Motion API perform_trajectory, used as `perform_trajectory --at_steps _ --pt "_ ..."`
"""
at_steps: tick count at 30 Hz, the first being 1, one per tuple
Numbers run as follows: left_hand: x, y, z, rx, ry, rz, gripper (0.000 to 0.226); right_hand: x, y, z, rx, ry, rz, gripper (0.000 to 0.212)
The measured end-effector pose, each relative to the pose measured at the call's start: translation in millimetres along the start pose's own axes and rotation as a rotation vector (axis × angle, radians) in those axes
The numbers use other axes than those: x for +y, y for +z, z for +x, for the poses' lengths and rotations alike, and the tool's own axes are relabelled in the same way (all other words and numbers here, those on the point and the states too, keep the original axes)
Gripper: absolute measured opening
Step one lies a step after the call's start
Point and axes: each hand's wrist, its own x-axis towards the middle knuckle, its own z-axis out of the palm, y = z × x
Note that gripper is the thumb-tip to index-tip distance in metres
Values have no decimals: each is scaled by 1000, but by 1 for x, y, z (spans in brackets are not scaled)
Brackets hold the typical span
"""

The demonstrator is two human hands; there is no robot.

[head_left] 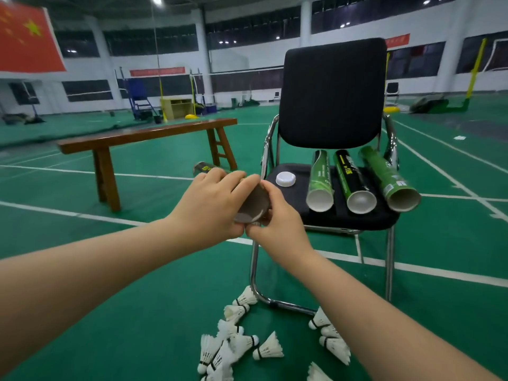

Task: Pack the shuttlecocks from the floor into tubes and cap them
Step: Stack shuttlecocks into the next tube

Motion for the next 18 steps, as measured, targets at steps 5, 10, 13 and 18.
perform_trajectory --at_steps 5,10,13,18 --pt "0 34 -21 -123 -5 -31 71 33 18 -3 -88 117 32 62" --pt "11 77 -49 -321 28 -67 74 83 36 -18 -220 270 -7 60" --pt "19 104 -62 -425 24 -107 67 112 46 -25 -309 364 -10 64" --pt "29 150 -71 -598 1 -129 59 161 61 -27 -403 510 39 66"
